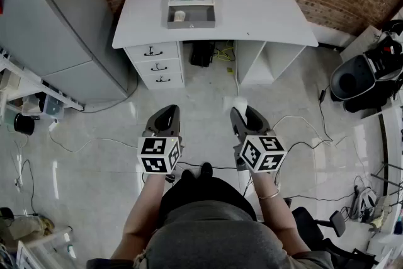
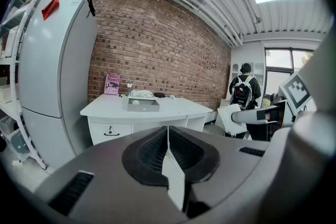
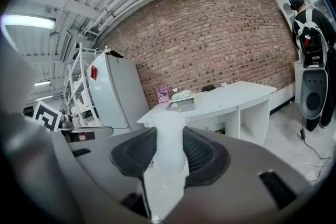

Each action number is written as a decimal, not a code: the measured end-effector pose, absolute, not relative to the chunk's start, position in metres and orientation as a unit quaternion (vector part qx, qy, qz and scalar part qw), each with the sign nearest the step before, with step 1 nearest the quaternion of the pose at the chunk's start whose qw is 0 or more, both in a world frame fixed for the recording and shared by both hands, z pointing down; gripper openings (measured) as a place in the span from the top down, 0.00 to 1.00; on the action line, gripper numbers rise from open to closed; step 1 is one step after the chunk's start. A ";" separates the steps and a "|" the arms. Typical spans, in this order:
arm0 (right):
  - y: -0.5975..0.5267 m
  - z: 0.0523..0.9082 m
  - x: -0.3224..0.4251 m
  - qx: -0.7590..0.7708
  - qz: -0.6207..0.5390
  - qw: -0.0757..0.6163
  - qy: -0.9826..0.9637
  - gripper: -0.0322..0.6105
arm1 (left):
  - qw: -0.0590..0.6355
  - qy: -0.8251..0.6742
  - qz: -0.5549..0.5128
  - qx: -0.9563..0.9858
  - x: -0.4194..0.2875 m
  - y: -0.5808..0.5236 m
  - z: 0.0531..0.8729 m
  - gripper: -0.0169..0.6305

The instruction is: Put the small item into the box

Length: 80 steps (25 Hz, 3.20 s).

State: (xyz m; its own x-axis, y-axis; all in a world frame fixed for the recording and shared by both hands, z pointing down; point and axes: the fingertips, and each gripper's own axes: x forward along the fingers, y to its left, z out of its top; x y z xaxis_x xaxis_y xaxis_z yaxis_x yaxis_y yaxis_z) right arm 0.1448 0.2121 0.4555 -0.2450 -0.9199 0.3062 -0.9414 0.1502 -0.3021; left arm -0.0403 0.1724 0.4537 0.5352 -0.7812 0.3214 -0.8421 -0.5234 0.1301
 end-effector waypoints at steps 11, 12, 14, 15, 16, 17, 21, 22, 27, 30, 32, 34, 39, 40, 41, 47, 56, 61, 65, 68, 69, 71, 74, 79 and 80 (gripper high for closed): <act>0.207 0.464 0.158 0.609 0.239 0.027 -0.756 0.70 | 0.135 -0.473 0.117 0.863 -0.031 0.168 0.457 0.93; 0.206 0.465 0.160 0.608 0.242 0.026 -0.755 0.70 | 0.134 -0.474 0.117 0.862 -0.029 0.167 0.457 0.93; 0.204 0.466 0.164 0.607 0.243 0.024 -0.756 0.70 | 0.132 -0.477 0.117 0.861 -0.027 0.165 0.456 0.93; 0.202 0.465 0.165 0.607 0.243 0.023 -0.757 0.70 | 0.132 -0.478 0.117 0.860 -0.027 0.164 0.456 0.93; 0.202 0.465 0.167 0.606 0.243 0.021 -0.757 0.70 | 0.132 -0.480 0.117 0.859 -0.026 0.163 0.456 0.93; 0.201 0.465 0.170 0.606 0.244 0.019 -0.757 0.70 | 0.131 -0.482 0.117 0.858 -0.025 0.163 0.456 0.93; 0.198 0.463 0.178 0.603 0.245 0.011 -0.759 0.70 | 0.126 -0.490 0.122 0.854 -0.023 0.164 0.458 0.93; 0.197 0.462 0.180 0.603 0.244 0.009 -0.760 0.70 | 0.124 -0.493 0.123 0.853 -0.022 0.165 0.458 0.93; 0.193 0.457 0.185 0.600 0.242 -0.001 -0.762 0.70 | 0.121 -0.499 0.125 0.849 -0.019 0.163 0.456 0.93; 0.191 0.458 0.188 0.598 0.250 -0.006 -0.761 0.70 | 0.122 -0.501 0.128 0.847 -0.017 0.161 0.455 0.93; 0.189 0.459 0.190 0.597 0.254 -0.007 -0.761 0.70 | 0.120 -0.502 0.130 0.847 -0.014 0.158 0.453 0.93; 0.187 0.460 0.191 0.596 0.256 -0.008 -0.761 0.70 | 0.119 -0.500 0.131 0.847 -0.011 0.154 0.452 0.93; 0.175 0.460 0.190 0.595 0.260 -0.010 -0.761 0.70 | 0.120 -0.498 0.133 0.849 -0.009 0.145 0.452 0.93; 0.172 0.460 0.189 0.594 0.260 -0.009 -0.761 0.70 | 0.120 -0.498 0.133 0.849 -0.009 0.142 0.453 0.93; 0.169 0.461 0.188 0.593 0.260 -0.008 -0.762 0.70 | 0.120 -0.498 0.133 0.848 -0.010 0.138 0.454 0.93; 0.141 0.465 0.179 0.589 0.264 0.003 -0.764 0.70 | 0.129 -0.501 0.130 0.846 -0.017 0.111 0.461 0.93; 0.065 0.463 0.170 0.596 0.268 0.000 -0.757 0.70 | 0.137 -0.496 0.132 0.847 -0.033 0.032 0.469 0.93; 0.016 0.459 0.165 0.603 0.266 0.001 -0.752 0.70 | 0.141 -0.486 0.131 0.852 -0.034 -0.018 0.469 0.93; -0.021 0.454 0.158 0.611 0.264 0.000 -0.746 0.70 | 0.143 -0.477 0.130 0.857 -0.039 -0.057 0.467 0.93; -0.042 0.451 0.155 0.618 0.262 -0.001 -0.741 0.70 | 0.143 -0.471 0.129 0.861 -0.042 -0.082 0.466 0.93; -0.049 0.450 0.154 0.621 0.261 -0.002 -0.739 0.70 | 0.143 -0.468 0.128 0.862 -0.043 -0.090 0.465 0.93; -0.061 0.448 0.151 0.626 0.260 -0.003 -0.735 0.70 | 0.143 -0.464 0.127 0.865 -0.047 -0.105 0.465 0.93; -0.078 0.448 0.145 0.632 0.259 -0.005 -0.730 0.70 | 0.144 -0.460 0.126 0.867 -0.054 -0.124 0.465 0.93; -0.098 0.446 0.139 0.642 0.255 -0.003 -0.723 0.70 | 0.149 -0.455 0.122 0.870 -0.064 -0.146 0.468 0.93; -0.101 0.445 0.138 0.644 0.256 -0.002 -0.721 0.70 | 0.151 -0.454 0.121 0.869 -0.066 -0.149 0.468 0.93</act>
State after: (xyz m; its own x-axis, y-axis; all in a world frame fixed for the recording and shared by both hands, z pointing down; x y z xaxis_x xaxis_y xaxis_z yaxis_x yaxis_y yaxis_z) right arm 0.1381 -0.1009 0.4455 -0.1707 -0.9298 0.3261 -0.9276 0.0400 -0.3714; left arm -0.0661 -0.1487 0.4680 0.5574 -0.7537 0.3480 -0.8269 -0.5414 0.1519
